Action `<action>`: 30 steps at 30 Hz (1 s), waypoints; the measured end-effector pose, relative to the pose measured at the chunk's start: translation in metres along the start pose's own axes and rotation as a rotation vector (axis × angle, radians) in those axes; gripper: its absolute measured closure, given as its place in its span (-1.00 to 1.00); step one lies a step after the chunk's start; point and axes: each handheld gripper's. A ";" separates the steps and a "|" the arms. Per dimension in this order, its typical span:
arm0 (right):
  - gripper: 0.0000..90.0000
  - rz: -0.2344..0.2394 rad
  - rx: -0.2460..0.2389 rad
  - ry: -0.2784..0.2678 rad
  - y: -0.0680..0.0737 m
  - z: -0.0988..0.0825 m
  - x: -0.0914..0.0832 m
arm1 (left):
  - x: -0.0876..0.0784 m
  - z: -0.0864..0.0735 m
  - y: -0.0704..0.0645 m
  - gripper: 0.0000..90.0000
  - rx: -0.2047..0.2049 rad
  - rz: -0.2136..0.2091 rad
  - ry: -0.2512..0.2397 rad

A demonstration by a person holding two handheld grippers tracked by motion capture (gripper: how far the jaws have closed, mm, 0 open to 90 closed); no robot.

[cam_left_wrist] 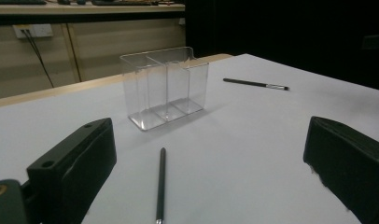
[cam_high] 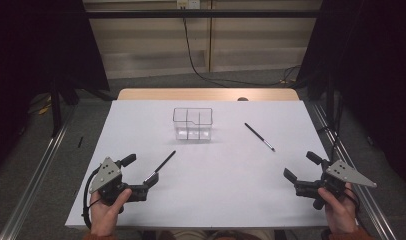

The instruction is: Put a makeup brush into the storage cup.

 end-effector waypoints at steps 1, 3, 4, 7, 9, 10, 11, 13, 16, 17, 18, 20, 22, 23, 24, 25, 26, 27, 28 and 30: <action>-1.00 0.001 -0.002 0.002 0.000 0.000 0.000 | 0.000 0.002 0.000 -0.93 0.006 0.002 0.001; -1.00 -0.002 -0.002 0.007 0.000 0.000 0.000 | 0.001 0.004 0.002 -0.93 0.006 -0.001 -0.004; -1.00 -0.001 0.000 0.010 0.000 0.000 0.001 | 0.001 0.005 0.003 -0.93 0.003 -0.003 -0.004; -1.00 0.000 0.000 0.012 -0.001 0.000 0.001 | 0.003 0.006 0.005 -0.93 0.023 0.004 0.004; -1.00 0.000 0.006 0.010 0.000 0.000 0.002 | 0.006 0.007 0.008 -0.93 0.035 0.002 0.007; -1.00 0.001 0.006 0.010 0.000 0.000 0.002 | 0.007 0.008 0.009 -0.93 0.035 -0.002 0.005; -1.00 0.002 0.007 0.012 0.000 0.000 0.002 | 0.009 0.008 0.011 -0.93 0.038 -0.003 0.002; -1.00 0.004 -0.005 0.019 -0.001 0.000 0.002 | 0.012 0.007 0.015 -0.93 0.026 -0.011 0.008; -1.00 0.008 0.010 0.010 0.000 0.000 0.002 | 0.016 0.008 0.016 -0.92 0.030 -0.018 0.026; -1.00 0.008 0.007 0.011 -0.001 0.000 0.002 | 0.018 0.008 0.016 -0.92 0.035 -0.016 0.032; -1.00 0.007 0.006 0.011 -0.001 0.000 0.002 | 0.019 0.009 0.017 -0.92 0.038 -0.018 0.037; -1.00 0.008 0.000 0.014 -0.001 0.000 0.002 | 0.021 0.010 0.018 -0.92 0.038 -0.021 0.041; -1.00 0.007 0.008 0.013 0.000 0.000 0.002 | 0.023 0.010 0.020 -0.92 0.030 -0.016 0.045; -1.00 0.007 0.006 0.009 0.000 0.000 0.002 | 0.024 0.011 0.021 -0.91 0.030 -0.014 0.053; -1.00 0.007 0.005 0.009 0.000 0.000 0.002 | 0.025 0.011 0.022 -0.90 0.031 -0.009 0.059; -1.00 0.007 0.007 0.011 0.000 0.000 0.002 | 0.026 0.011 0.023 -0.90 0.027 -0.007 0.063; -1.00 0.007 0.005 0.012 -0.001 0.000 0.003 | 0.027 0.011 0.024 -0.90 0.027 -0.011 0.064; -1.00 0.009 -0.002 0.017 -0.001 0.000 0.003 | 0.027 0.011 0.024 -0.90 0.027 -0.011 0.064; -1.00 0.009 -0.002 0.017 -0.001 0.000 0.003 | 0.029 0.011 0.024 -0.90 0.022 -0.009 0.065; -1.00 0.008 -0.003 0.018 -0.001 0.000 0.003 | 0.032 0.013 0.026 -0.90 0.038 -0.012 0.085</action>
Point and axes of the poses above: each handheld gripper's, and its own axes: x roughly forward along the jaws, z roughly out of its top, y roughly to its left, and after that the axes turned 14 degrees about x, right-handed
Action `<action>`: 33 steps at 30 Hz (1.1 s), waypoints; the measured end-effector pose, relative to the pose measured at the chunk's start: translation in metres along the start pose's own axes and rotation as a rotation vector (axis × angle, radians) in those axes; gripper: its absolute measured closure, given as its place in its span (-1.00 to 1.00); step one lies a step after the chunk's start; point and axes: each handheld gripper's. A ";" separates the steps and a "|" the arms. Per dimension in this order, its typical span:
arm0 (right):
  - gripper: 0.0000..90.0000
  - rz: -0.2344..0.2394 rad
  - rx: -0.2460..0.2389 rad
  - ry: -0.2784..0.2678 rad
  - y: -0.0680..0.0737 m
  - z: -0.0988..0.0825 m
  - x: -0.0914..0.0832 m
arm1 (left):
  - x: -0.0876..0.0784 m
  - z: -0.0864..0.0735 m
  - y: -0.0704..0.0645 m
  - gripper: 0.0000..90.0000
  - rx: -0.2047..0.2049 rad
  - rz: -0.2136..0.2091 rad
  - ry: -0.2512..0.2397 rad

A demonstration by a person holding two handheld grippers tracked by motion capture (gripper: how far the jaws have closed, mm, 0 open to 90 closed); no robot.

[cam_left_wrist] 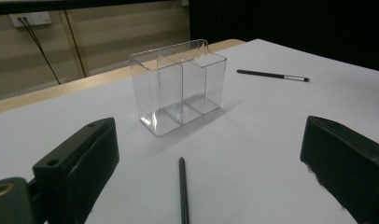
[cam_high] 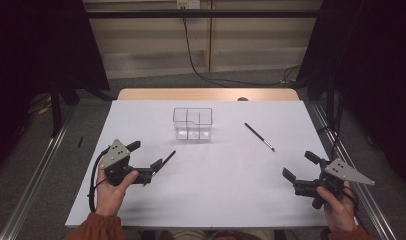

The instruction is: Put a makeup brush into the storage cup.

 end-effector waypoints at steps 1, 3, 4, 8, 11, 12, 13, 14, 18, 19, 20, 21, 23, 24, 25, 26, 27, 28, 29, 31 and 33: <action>-1.00 0.000 -0.004 0.000 0.000 0.000 0.000 | 0.003 0.003 0.001 -0.90 0.008 0.022 0.002; -1.00 0.003 0.010 0.003 0.001 0.000 0.001 | 0.005 0.004 0.002 -0.90 0.010 0.025 -0.001; -1.00 0.003 0.010 0.003 0.001 0.000 0.001 | 0.007 0.005 0.003 -0.90 0.009 0.027 -0.002; -1.00 0.005 0.005 0.011 0.000 -0.001 0.001 | 0.016 0.009 0.004 -0.89 0.014 0.006 0.028; -1.00 0.005 0.011 0.008 0.001 -0.001 0.001 | 0.020 0.014 0.007 -0.89 0.001 -0.033 0.058; -1.00 0.008 0.011 0.007 0.001 -0.001 0.001 | 0.021 0.015 0.007 -0.88 -0.009 -0.037 0.061; -1.00 0.006 0.012 0.009 0.001 -0.001 0.001 | 0.021 0.015 0.007 -0.85 -0.009 -0.037 0.061; -1.00 0.006 0.013 0.009 0.001 -0.001 0.001 | 0.023 0.018 0.009 -0.86 0.003 -0.061 0.095; -1.00 0.006 0.011 0.004 0.001 -0.001 0.001 | 0.025 0.020 0.011 -0.88 0.006 -0.088 0.148; -1.00 0.005 0.010 0.005 0.001 -0.001 0.001 | 0.028 0.020 0.012 -0.88 -0.010 -0.105 0.182; -1.00 0.004 0.011 0.005 0.001 -0.001 0.001 | 0.028 0.020 0.012 -0.88 -0.010 -0.105 0.182; -1.00 0.006 0.011 0.004 0.001 -0.001 0.001 | 0.029 0.021 0.012 -0.87 -0.027 -0.105 0.207; -1.00 0.009 0.011 0.006 0.001 -0.001 0.001 | 0.030 0.022 0.012 -0.87 -0.016 -0.108 0.227; -1.00 0.008 0.011 0.006 0.001 -0.001 0.001 | 0.033 0.024 0.012 -0.87 -0.021 -0.124 0.264; -1.00 0.007 -0.001 0.011 0.000 -0.001 0.001 | 0.034 0.025 0.013 -0.87 -0.021 -0.132 0.282; -1.00 0.008 0.002 0.009 0.000 -0.001 0.001 | 0.034 0.025 0.013 -0.87 -0.021 -0.132 0.282; -1.00 0.009 -0.002 0.011 0.000 -0.001 0.001 | 0.037 0.027 0.015 -0.87 -0.004 -0.136 0.320; -1.00 0.009 0.015 0.008 0.001 -0.001 0.001 | 0.037 0.027 0.015 -0.87 -0.004 -0.136 0.320; -1.00 0.008 0.012 0.007 0.001 -0.001 0.001 | 0.039 0.030 0.016 -0.87 -0.020 -0.128 0.349; -1.00 0.010 0.014 0.007 0.001 -0.001 0.001 | 0.039 0.032 0.018 -0.86 -0.016 -0.144 0.359; -1.00 0.010 0.011 0.007 0.001 -0.001 0.001 | 0.040 0.033 0.019 -0.82 -0.015 -0.152 0.371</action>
Point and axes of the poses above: each handheld gripper's, and its own axes: x roughly forward along the jaws, z roughly out of its top, y roughly to its left, and after that the axes turned 14 degrees about x, right-handed
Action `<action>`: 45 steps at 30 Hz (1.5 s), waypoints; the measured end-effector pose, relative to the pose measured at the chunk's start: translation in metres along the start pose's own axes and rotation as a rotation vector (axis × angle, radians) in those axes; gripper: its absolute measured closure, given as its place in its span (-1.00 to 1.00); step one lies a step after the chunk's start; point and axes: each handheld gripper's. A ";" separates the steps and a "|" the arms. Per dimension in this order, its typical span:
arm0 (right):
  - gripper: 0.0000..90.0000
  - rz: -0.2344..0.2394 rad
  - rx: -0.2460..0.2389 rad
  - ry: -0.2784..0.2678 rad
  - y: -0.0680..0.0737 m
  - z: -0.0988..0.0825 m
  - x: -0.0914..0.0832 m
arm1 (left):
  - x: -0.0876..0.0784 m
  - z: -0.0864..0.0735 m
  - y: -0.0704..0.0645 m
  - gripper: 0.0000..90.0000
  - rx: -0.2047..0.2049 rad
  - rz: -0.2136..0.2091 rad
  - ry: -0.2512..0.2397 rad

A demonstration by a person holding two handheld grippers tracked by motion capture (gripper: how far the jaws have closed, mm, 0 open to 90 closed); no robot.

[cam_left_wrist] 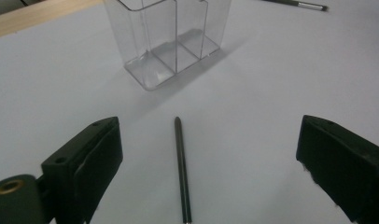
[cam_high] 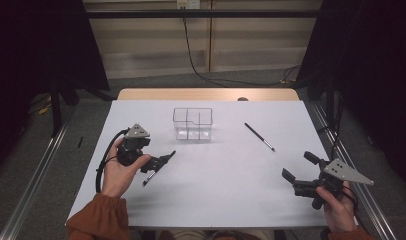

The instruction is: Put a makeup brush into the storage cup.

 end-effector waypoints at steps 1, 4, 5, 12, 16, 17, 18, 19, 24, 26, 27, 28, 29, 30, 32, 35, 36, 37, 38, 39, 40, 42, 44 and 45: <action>-1.00 0.000 0.001 0.000 0.000 0.000 0.000 | 0.001 0.001 0.000 -0.82 0.009 0.005 0.031; -1.00 -0.001 0.003 0.002 0.000 0.000 0.000 | 0.005 0.002 0.001 -0.84 0.032 -0.016 0.110; -1.00 -0.002 0.004 0.001 0.001 0.000 0.000 | 0.006 0.002 0.001 -0.85 0.031 -0.016 0.132; -1.00 -0.005 -0.006 0.006 0.000 0.000 0.000 | 0.013 -0.001 0.006 -0.84 -0.006 -0.033 0.221; -1.00 -0.001 -0.009 0.008 0.000 0.000 0.000 | 0.017 -0.001 0.011 -0.84 -0.017 -0.064 0.295; -1.00 0.000 -0.008 0.009 0.000 0.000 0.000 | 0.018 -0.002 0.012 -0.84 -0.026 -0.060 0.308; -1.00 0.000 -0.007 0.009 0.000 0.000 0.000 | 0.018 -0.002 0.012 -0.84 -0.026 -0.060 0.308; -1.00 0.000 -0.007 0.009 0.000 0.000 0.000 | 0.019 -0.002 0.012 -0.84 -0.029 -0.055 0.324; -1.00 -0.001 -0.006 0.009 0.000 0.000 0.001 | 0.025 -0.004 0.014 -0.84 -0.039 -0.068 0.428; -1.00 -0.004 -0.001 0.012 0.001 -0.001 0.001 | 0.030 -0.006 0.014 -0.84 -0.040 -0.076 0.477; -1.00 -0.003 -0.003 0.013 0.000 -0.001 0.001 | 0.033 -0.008 0.016 -0.84 -0.035 -0.088 0.518; -1.00 -0.003 -0.007 0.014 0.000 -0.001 0.001 | 0.035 -0.009 0.016 -0.84 -0.041 -0.084 0.525; -1.00 -0.004 -0.005 0.013 0.000 -0.001 0.001 | 0.037 -0.010 0.016 -0.83 -0.034 -0.082 0.538; -1.00 -0.005 -0.002 0.014 0.000 -0.001 0.001 | 0.037 -0.010 0.016 -0.83 -0.034 -0.082 0.538; -1.00 -0.007 0.000 0.014 0.000 -0.001 0.001 | 0.041 -0.010 0.014 -0.83 -0.020 -0.105 0.553; -1.00 -0.005 0.000 0.016 0.001 -0.001 0.001 | 0.043 -0.011 0.013 -0.83 -0.019 -0.118 0.556; -1.00 -0.003 0.000 0.016 0.001 -0.001 0.001 | 0.044 -0.011 0.013 -0.83 -0.020 -0.120 0.565; -1.00 -0.003 0.000 0.016 0.001 -0.001 0.001 | 0.045 -0.011 0.013 -0.83 -0.018 -0.117 0.573; -1.00 -0.004 0.000 0.015 0.001 -0.001 0.001 | 0.047 -0.012 0.012 -0.83 -0.010 -0.127 0.581; -1.00 -0.004 -0.003 0.016 0.000 -0.001 0.001 | 0.048 -0.013 0.011 -0.83 0.002 -0.121 0.592; -1.00 -0.006 -0.002 0.016 0.000 -0.001 0.001 | 0.049 -0.014 0.010 -0.83 -0.001 -0.111 0.603; -1.00 -0.007 0.000 0.015 0.000 -0.001 0.001 | 0.050 -0.015 0.009 -0.83 -0.007 -0.107 0.625; -1.00 -0.006 -0.002 0.018 0.000 -0.001 0.002 | 0.052 -0.017 0.008 -0.82 0.001 -0.115 0.644; -1.00 -0.006 -0.002 0.019 0.000 -0.001 0.002 | 0.053 -0.017 0.008 -0.80 -0.006 -0.114 0.651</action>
Point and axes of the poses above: each handheld gripper's, and its own axes: x roughly forward along the jaws, z roughly out of its top, y roughly to its left, and after that the axes turned 14 degrees about x, right-handed
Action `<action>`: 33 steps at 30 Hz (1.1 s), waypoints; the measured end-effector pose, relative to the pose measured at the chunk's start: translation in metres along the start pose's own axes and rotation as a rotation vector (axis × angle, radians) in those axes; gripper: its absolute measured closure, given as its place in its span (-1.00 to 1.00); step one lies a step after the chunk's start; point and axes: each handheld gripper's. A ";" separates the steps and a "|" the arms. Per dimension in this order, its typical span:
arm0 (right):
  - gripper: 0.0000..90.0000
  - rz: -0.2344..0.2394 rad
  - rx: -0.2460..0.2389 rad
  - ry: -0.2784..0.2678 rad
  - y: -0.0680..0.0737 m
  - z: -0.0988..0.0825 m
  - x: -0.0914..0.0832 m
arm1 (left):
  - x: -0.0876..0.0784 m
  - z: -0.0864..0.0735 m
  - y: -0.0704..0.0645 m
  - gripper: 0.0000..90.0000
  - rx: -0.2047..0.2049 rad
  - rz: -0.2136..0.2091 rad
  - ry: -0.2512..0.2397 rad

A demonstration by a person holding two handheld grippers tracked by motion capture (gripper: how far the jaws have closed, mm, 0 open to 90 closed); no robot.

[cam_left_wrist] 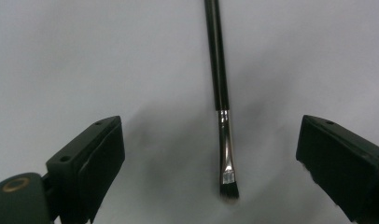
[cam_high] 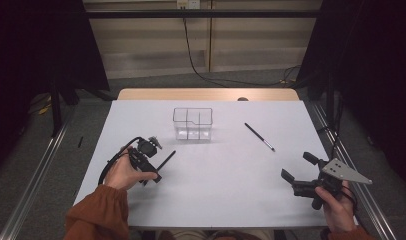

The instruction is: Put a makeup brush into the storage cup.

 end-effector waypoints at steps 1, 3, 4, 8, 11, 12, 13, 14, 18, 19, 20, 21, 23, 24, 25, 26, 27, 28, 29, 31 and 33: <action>-1.00 0.001 -0.001 0.001 0.000 0.000 0.000 | 0.000 0.000 0.000 -0.76 -0.003 -0.010 0.013; -1.00 0.000 -0.001 0.001 0.000 0.000 0.000 | 0.000 0.000 0.000 -0.62 -0.005 -0.017 0.012; -1.00 0.000 0.000 0.000 0.000 0.000 0.000 | 0.001 0.000 0.000 -0.59 -0.010 -0.006 0.029; -1.00 -0.001 0.003 -0.001 0.000 0.000 -0.001 | 0.007 0.001 -0.002 -0.38 0.006 -0.015 0.049; -1.00 -0.002 0.002 0.000 0.000 0.000 0.000 | 0.007 0.002 -0.003 -0.36 -0.002 -0.005 0.058; -1.00 -0.002 0.001 0.000 0.000 0.000 0.000 | 0.007 0.002 -0.003 -0.35 -0.002 -0.005 0.058; -1.00 -0.002 -0.004 0.003 0.000 0.000 0.000 | 0.008 0.003 -0.004 -0.35 -0.019 -0.001 0.066; -1.00 0.000 -0.003 0.005 0.000 0.000 0.000 | 0.008 0.003 -0.004 -0.33 -0.019 -0.001 0.066; -1.00 0.000 -0.001 0.003 0.000 0.000 0.000 | 0.007 0.006 -0.004 -0.26 -0.034 -0.016 0.097; -1.00 0.002 -0.006 0.000 0.000 0.000 -0.001 | 0.008 0.006 -0.004 -0.22 -0.039 -0.011 0.098; -1.00 0.002 -0.006 0.000 0.000 0.000 -0.001 | 0.008 0.007 -0.004 -0.22 -0.042 -0.011 0.097; -1.00 0.001 -0.002 0.002 0.000 0.000 -0.001 | 0.007 0.007 -0.004 -0.17 -0.043 -0.016 0.098; -1.00 0.001 -0.001 0.002 0.000 0.000 -0.001 | 0.006 0.006 -0.005 -0.04 -0.052 -0.015 0.094; -1.00 0.002 -0.001 0.003 0.000 0.000 -0.001 | 0.006 0.005 -0.004 0.05 -0.049 -0.016 0.089; -1.00 0.002 -0.002 0.003 0.000 0.000 -0.001 | 0.004 0.003 -0.002 0.14 -0.056 -0.014 0.084; -1.00 0.003 -0.004 0.004 0.000 0.000 -0.001 | 0.004 0.003 -0.002 0.23 -0.056 -0.014 0.084; -1.00 0.003 -0.003 0.003 0.000 0.000 -0.001 | 0.004 0.002 -0.001 0.26 -0.058 -0.013 0.080; -1.00 0.004 -0.003 0.004 0.000 0.000 -0.001 | 0.004 0.003 -0.002 0.27 -0.054 -0.010 0.081; -1.00 0.004 -0.001 0.004 0.001 0.000 -0.001 | 0.004 0.004 -0.004 0.32 -0.048 -0.009 0.082; -1.00 0.001 0.001 0.005 0.001 0.000 0.000 | 0.004 0.004 -0.005 0.48 -0.044 -0.016 0.079; -1.00 0.001 0.000 0.004 0.000 0.000 0.000 | 0.004 0.006 -0.007 0.59 -0.030 -0.020 0.084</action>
Point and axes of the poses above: each handheld gripper's, and its own axes: x roughly forward along the jaws, z roughly out of its top, y roughly to its left, and after that the axes turned 14 degrees about x, right-handed
